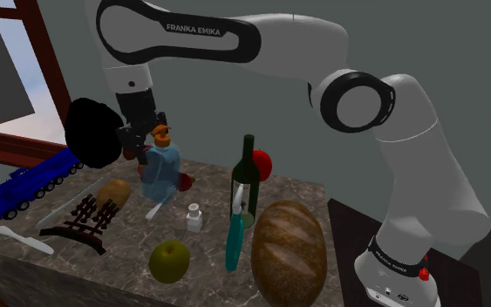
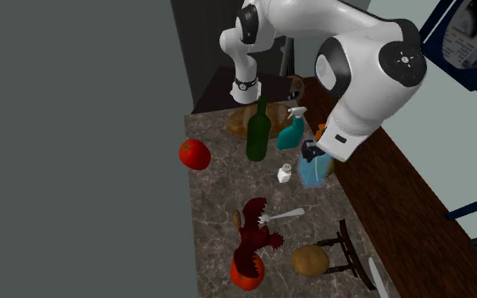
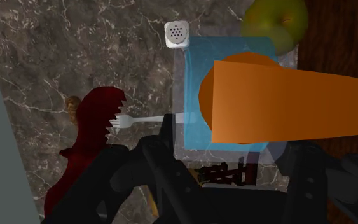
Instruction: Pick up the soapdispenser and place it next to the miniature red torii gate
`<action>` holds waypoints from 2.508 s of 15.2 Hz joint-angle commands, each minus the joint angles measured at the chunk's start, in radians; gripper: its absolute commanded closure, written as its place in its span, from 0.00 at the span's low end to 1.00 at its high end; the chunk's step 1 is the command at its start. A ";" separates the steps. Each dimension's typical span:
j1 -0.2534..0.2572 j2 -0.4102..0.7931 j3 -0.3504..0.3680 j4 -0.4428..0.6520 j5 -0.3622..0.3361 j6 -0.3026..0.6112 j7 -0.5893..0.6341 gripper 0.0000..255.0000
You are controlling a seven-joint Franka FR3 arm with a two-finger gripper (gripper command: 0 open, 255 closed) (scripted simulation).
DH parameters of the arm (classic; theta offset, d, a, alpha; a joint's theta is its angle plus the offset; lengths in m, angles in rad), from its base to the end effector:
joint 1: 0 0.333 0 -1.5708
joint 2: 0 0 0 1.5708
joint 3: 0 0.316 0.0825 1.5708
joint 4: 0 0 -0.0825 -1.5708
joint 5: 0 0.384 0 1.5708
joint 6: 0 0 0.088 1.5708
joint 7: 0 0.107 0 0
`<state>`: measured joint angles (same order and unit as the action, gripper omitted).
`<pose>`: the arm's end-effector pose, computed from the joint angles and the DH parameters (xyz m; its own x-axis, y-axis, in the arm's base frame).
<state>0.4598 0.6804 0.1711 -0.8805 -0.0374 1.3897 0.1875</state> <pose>0.6039 0.3805 0.4964 0.9016 0.3965 -0.1731 0.3961 -0.9174 -0.0383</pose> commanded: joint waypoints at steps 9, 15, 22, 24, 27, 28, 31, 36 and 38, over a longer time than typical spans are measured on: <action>0.068 0.059 0.011 0.021 -0.004 0.043 0.073 1.00; 0.057 0.030 0.012 -0.111 -0.001 0.145 0.070 1.00; 0.050 0.022 0.011 -0.218 0.000 0.244 0.067 1.00; 0.048 0.024 0.011 -0.243 -0.001 0.270 0.067 1.00; 0.047 0.028 0.010 -0.276 -0.002 0.307 0.065 1.00; 0.046 0.030 0.010 -0.286 -0.002 0.319 0.065 1.00; 0.046 0.034 0.009 -0.299 -0.002 0.336 0.065 1.00; 0.046 0.034 0.009 -0.299 -0.002 0.336 0.065 1.00; 0.046 0.034 0.009 -0.299 -0.002 0.336 0.065 0.00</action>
<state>0.5057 0.7144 0.1805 -1.1798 -0.0398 1.7261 0.2521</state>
